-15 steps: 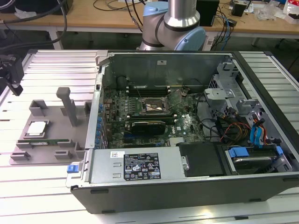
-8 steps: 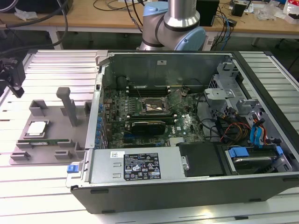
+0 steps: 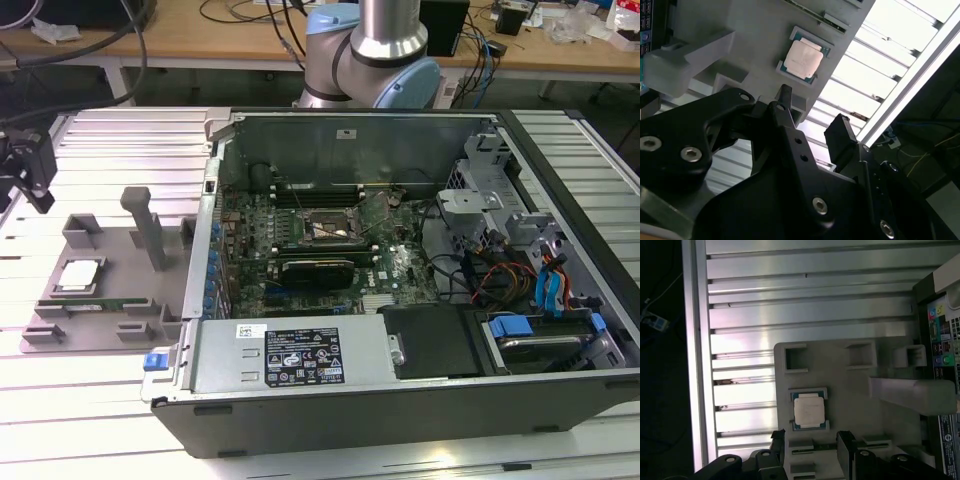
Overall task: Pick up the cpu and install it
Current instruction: 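Pick up the cpu and move it towards the insertion slot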
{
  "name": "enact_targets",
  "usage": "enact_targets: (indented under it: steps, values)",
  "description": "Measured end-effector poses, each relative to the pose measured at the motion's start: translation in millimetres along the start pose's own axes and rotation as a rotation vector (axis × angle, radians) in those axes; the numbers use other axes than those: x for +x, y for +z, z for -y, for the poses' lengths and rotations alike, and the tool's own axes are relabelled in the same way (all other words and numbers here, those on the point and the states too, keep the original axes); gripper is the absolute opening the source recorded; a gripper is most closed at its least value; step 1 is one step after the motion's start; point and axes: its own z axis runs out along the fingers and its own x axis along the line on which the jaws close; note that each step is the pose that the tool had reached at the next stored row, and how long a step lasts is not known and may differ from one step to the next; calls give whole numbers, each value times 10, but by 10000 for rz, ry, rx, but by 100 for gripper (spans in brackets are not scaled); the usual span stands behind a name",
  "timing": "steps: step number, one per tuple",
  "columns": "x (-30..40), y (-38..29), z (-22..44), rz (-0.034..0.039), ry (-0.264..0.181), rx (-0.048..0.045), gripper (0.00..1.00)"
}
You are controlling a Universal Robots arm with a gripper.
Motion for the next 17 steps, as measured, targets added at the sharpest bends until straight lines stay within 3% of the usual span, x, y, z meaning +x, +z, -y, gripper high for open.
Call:
enact_targets:
  steps: [17]
  values:
    - [3, 130, 6, -1, 0, 0, 54]
